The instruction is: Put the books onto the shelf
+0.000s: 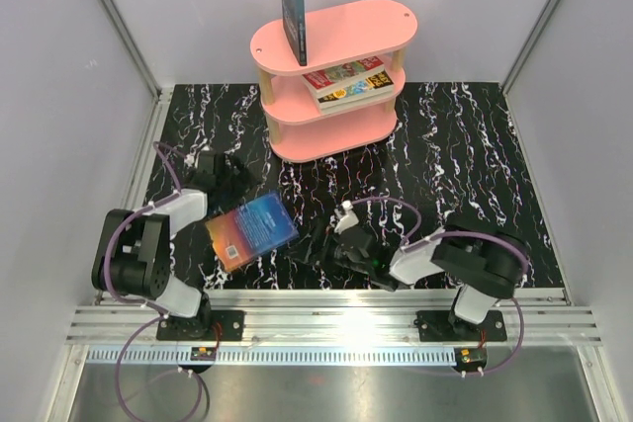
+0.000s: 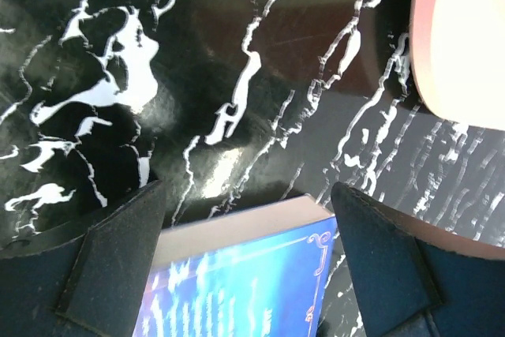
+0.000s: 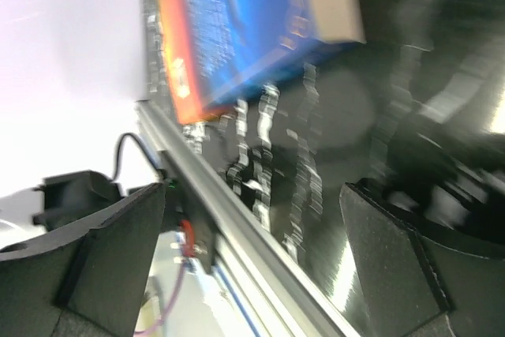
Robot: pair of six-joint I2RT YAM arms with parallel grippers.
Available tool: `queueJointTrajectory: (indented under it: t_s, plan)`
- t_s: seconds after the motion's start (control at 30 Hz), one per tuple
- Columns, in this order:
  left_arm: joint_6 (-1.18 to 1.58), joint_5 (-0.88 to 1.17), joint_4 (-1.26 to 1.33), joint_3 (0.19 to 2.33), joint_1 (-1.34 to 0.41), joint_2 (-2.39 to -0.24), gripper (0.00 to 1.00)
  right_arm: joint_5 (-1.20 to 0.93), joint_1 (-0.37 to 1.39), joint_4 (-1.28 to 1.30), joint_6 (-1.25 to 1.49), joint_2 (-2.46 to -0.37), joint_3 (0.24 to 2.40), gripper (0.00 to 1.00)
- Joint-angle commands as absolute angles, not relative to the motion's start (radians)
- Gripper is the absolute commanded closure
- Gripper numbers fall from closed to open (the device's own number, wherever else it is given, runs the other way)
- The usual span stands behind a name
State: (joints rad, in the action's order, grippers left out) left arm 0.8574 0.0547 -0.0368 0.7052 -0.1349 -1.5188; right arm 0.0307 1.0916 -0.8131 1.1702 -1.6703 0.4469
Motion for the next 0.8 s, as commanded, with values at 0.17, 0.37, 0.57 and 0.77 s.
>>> queueJointTrajectory:
  t_s: [0.17,0.37,0.57,0.77]
  plan:
    - [0.807,0.139,-0.026,0.549,-0.146,-1.439,0.09,-0.068,1.097,-0.925,1.270,-1.828,0.617,0.00]
    - [0.844,0.206,0.055,0.401,-0.243,-1.391,0.10,-0.022,1.094,-0.708,1.240,-1.836,0.719,0.00]
    - [0.916,0.232,0.127,0.302,-0.426,-1.362,0.10,0.003,0.958,-0.606,1.158,-1.833,0.773,0.00]
    - [0.945,0.316,0.166,0.247,-0.529,-1.315,0.11,0.038,0.859,-0.552,1.101,-1.783,0.720,0.00]
